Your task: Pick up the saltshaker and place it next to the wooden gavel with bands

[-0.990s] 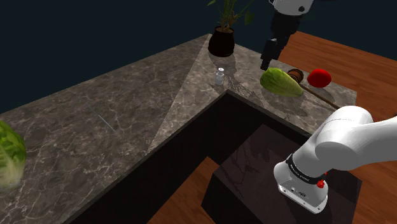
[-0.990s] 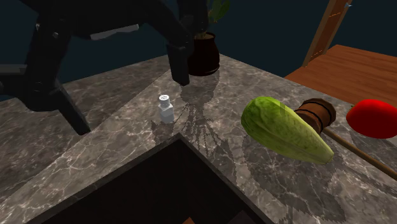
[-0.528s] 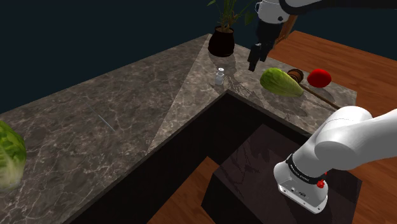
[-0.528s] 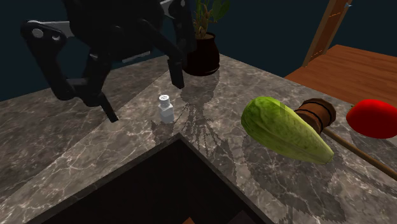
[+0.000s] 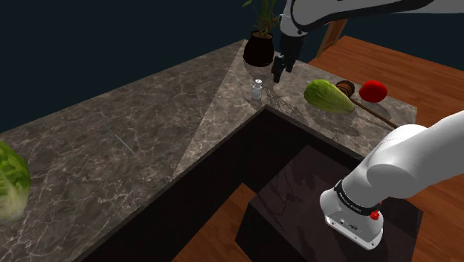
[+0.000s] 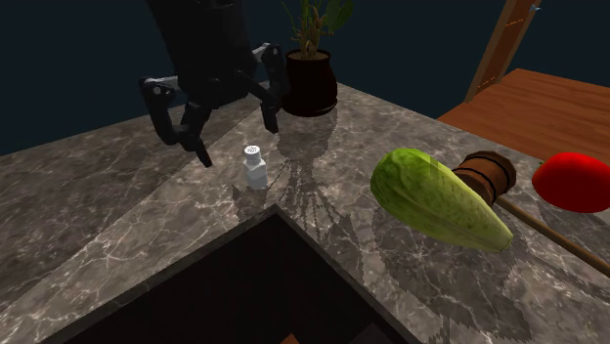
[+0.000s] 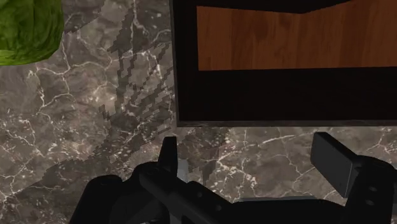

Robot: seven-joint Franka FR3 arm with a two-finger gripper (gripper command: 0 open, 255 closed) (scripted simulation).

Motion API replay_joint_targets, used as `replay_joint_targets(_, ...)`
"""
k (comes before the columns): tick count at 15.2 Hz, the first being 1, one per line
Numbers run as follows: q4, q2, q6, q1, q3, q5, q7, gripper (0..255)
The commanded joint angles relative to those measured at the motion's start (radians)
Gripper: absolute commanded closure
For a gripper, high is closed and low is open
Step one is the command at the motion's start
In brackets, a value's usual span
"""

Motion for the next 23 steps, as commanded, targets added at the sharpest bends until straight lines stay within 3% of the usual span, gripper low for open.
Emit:
replay_joint_targets(1,0.035,0.078,0.049,-0.005,-0.01,-0.005,-0.01,0)
replay_joint_targets(13,0.323,0.507,0.217,-0.037,-0.052,0.005,-0.077,0)
replay_joint_targets(23,0.279,0.555,0.309,-0.044,-0.055,0.006,-0.078,0)
